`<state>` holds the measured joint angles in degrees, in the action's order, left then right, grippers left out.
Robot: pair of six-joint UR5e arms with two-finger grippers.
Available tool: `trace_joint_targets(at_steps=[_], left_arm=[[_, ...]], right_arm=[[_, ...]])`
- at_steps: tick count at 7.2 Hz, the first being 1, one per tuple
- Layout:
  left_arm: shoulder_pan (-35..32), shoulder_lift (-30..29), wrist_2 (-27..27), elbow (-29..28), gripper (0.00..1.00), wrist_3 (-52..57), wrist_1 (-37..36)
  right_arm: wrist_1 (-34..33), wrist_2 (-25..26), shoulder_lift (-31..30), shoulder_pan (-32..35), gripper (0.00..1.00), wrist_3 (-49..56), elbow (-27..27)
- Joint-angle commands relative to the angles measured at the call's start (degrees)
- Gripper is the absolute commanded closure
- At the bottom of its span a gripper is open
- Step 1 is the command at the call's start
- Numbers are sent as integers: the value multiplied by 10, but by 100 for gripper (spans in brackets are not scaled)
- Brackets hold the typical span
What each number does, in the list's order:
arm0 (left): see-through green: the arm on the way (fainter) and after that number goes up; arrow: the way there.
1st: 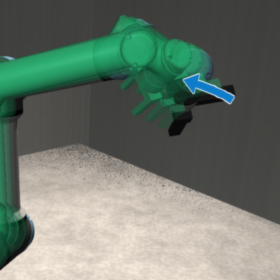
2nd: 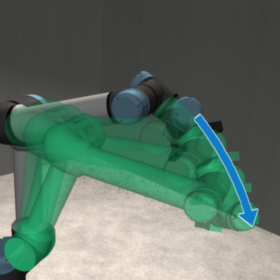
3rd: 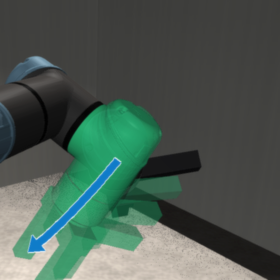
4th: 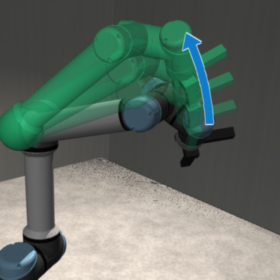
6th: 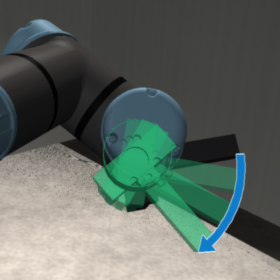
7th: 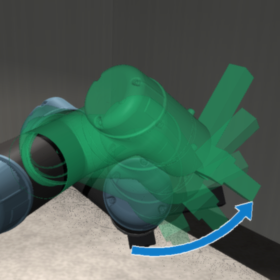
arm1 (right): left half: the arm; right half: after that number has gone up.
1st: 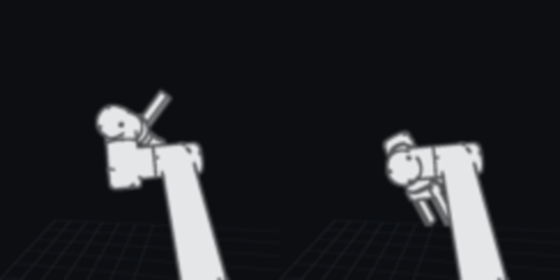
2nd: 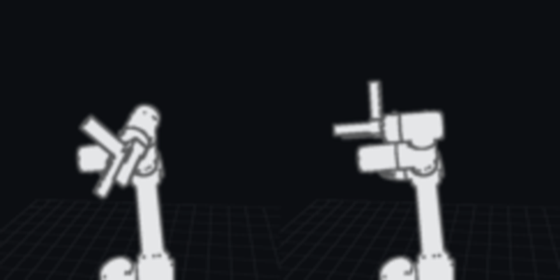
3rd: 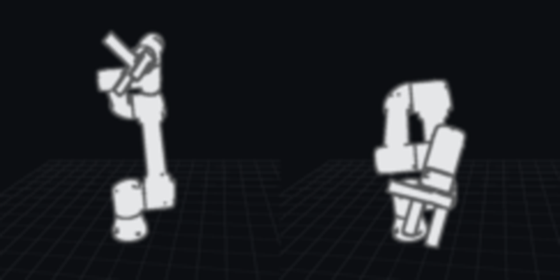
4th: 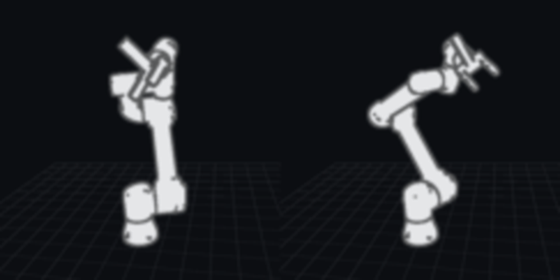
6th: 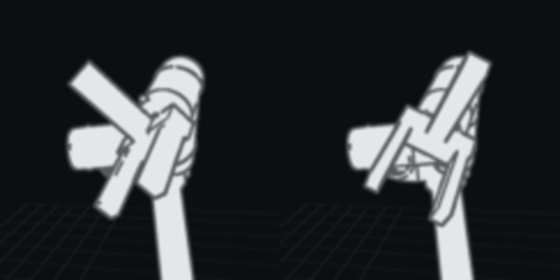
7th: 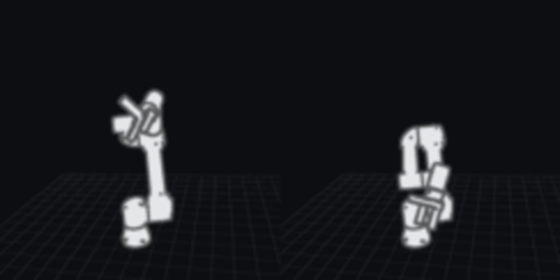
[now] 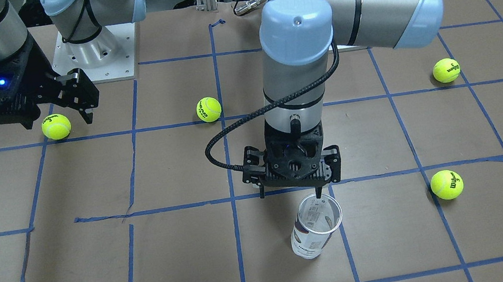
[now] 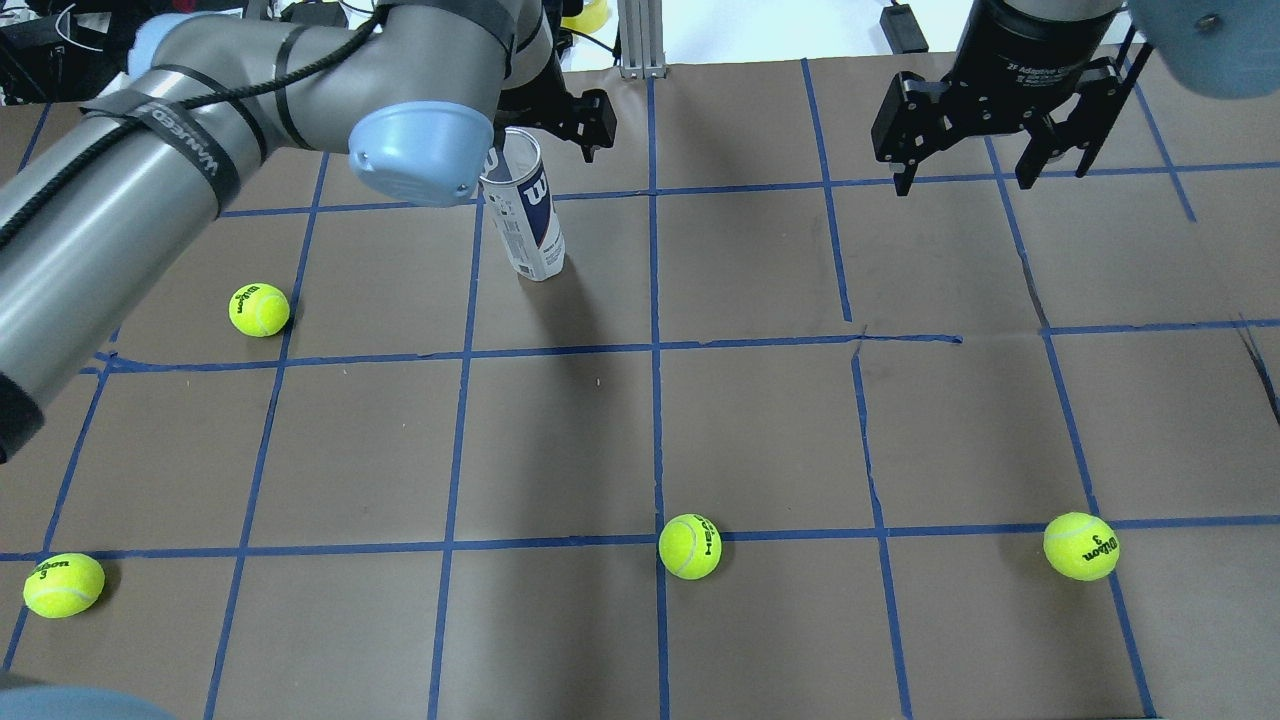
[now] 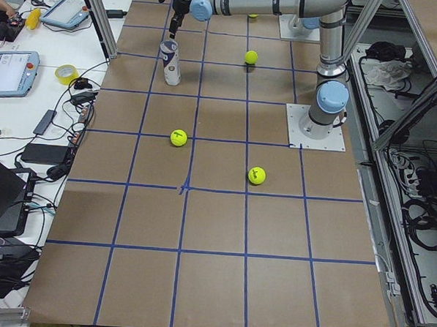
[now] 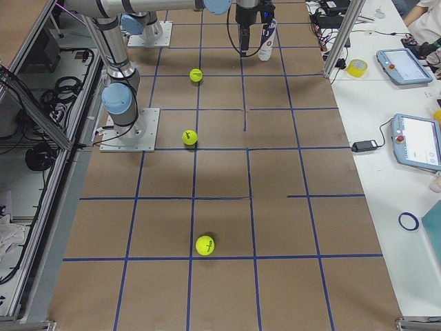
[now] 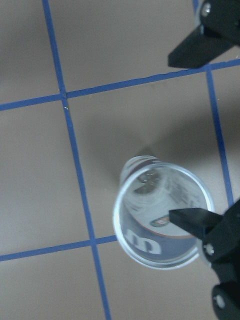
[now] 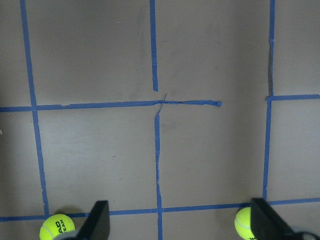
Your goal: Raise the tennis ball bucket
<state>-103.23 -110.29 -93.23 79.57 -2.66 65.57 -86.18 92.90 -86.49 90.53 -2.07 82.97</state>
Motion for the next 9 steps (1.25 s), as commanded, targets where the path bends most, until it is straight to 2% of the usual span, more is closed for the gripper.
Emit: trace_joint_targets(at_steps=[1, 2, 4, 5, 7, 8, 9], left_arm=[[11, 36, -6, -49, 0, -1, 143], [34, 52, -23, -49, 0, -1, 173], [101, 90, -18, -37, 0, 5, 195], [116, 109, -21, -20, 0, -1, 232], [154, 130, -63, 14, 0, 7, 230], [170, 137, -45, 29, 0, 17, 224], [194, 145, 35, 34, 0, 50, 221]], right_arm=[[-3, 1, 0, 0, 0, 0, 0], [-4, 1, 1, 0, 0, 0, 0], [-4, 1, 1, 0, 0, 0, 0], [-21, -5, 1, -2, 0, 1, -1], [-35, -7, 1, -2, 0, 0, -2], [-43, -5, 1, -4, 0, 0, -3], [-62, -6, 2, -3, 0, 1, 0]])
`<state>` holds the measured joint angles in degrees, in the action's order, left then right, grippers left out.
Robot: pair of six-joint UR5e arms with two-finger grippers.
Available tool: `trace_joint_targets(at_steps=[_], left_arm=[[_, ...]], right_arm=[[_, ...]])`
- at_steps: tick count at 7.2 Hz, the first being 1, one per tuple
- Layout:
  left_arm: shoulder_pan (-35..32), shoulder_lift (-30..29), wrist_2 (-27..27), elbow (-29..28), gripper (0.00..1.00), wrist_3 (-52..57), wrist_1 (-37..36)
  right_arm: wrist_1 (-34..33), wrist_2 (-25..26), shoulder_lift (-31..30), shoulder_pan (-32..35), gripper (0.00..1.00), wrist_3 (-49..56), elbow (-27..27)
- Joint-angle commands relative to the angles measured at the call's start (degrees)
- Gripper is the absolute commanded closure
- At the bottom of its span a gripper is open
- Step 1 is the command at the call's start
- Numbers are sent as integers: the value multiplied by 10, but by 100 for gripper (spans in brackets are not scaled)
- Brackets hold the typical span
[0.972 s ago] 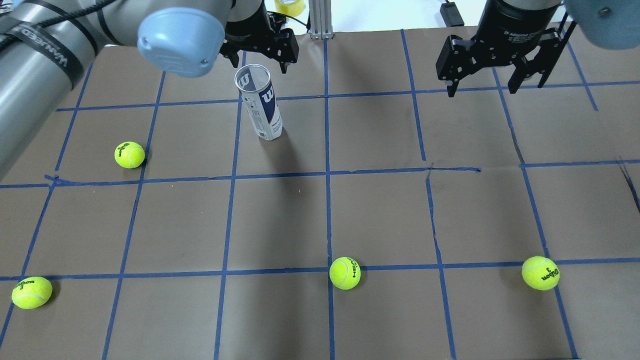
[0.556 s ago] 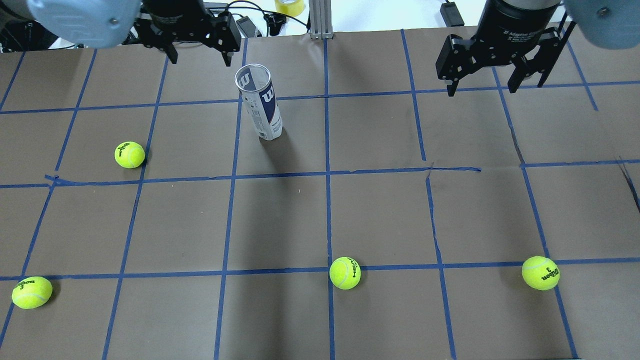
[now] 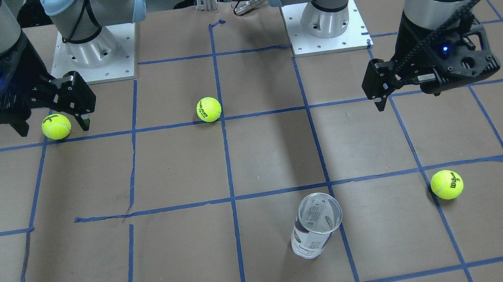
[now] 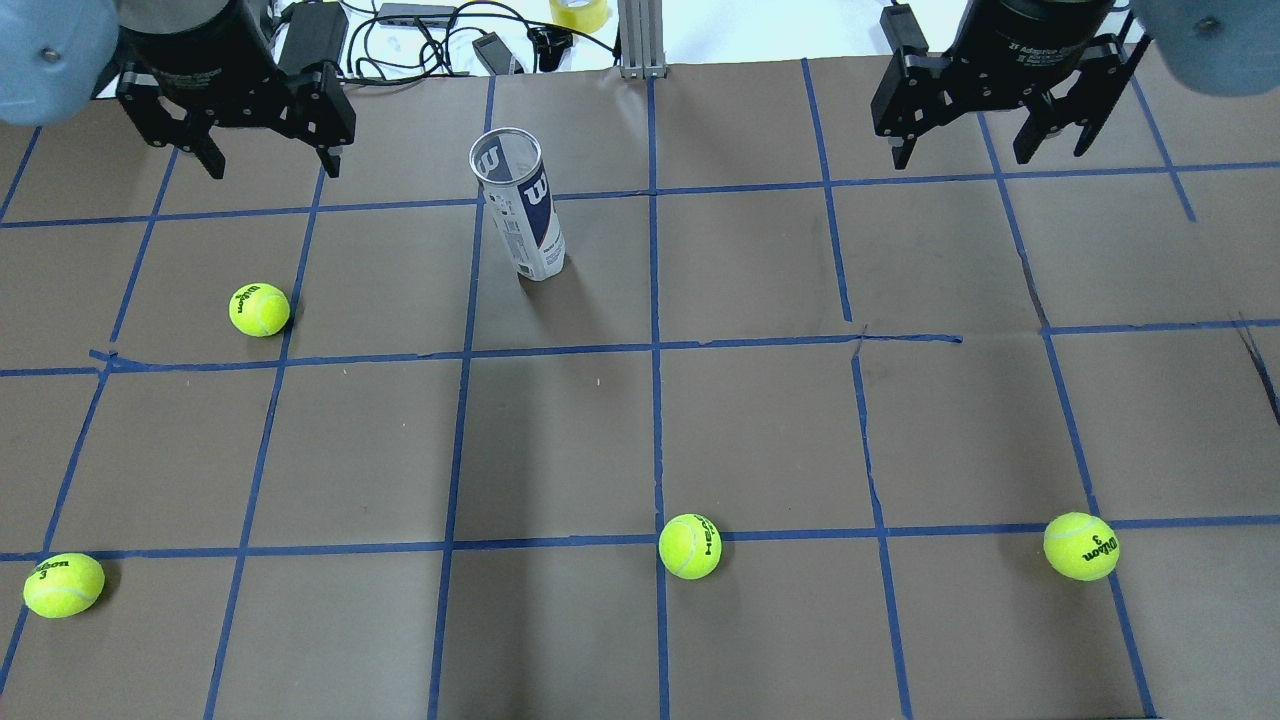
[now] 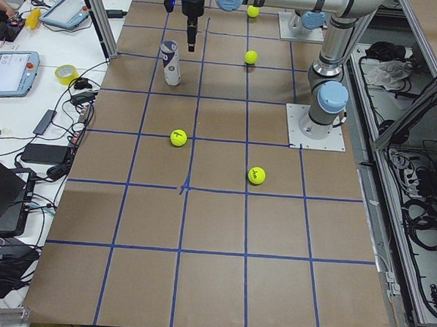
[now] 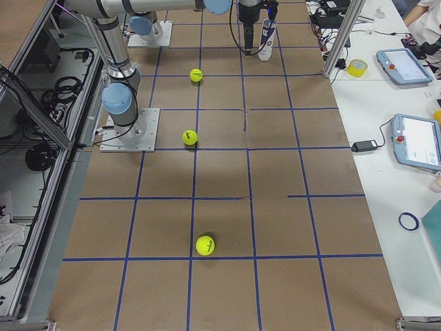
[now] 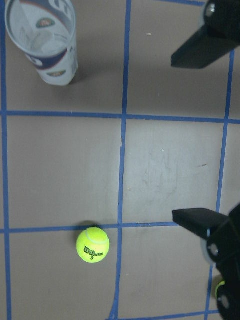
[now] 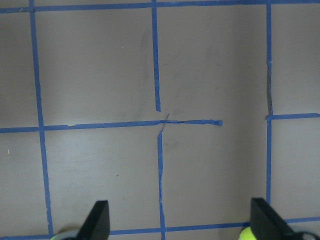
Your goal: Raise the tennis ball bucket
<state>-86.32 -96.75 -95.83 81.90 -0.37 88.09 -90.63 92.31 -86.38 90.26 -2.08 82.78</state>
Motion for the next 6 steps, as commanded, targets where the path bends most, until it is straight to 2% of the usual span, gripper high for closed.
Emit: trace_joint_targets(at_steps=[1, 3, 6], left_arm=[[33, 16, 64, 16, 0, 41, -2], [35, 37, 65, 46, 0, 93, -5], [35, 43, 60, 48, 0, 93, 2]], right_arm=[[-17, 4, 1, 0, 0, 1, 2], [-16, 5, 1, 1, 0, 0, 3], [-17, 4, 0, 1, 1, 1, 5]])
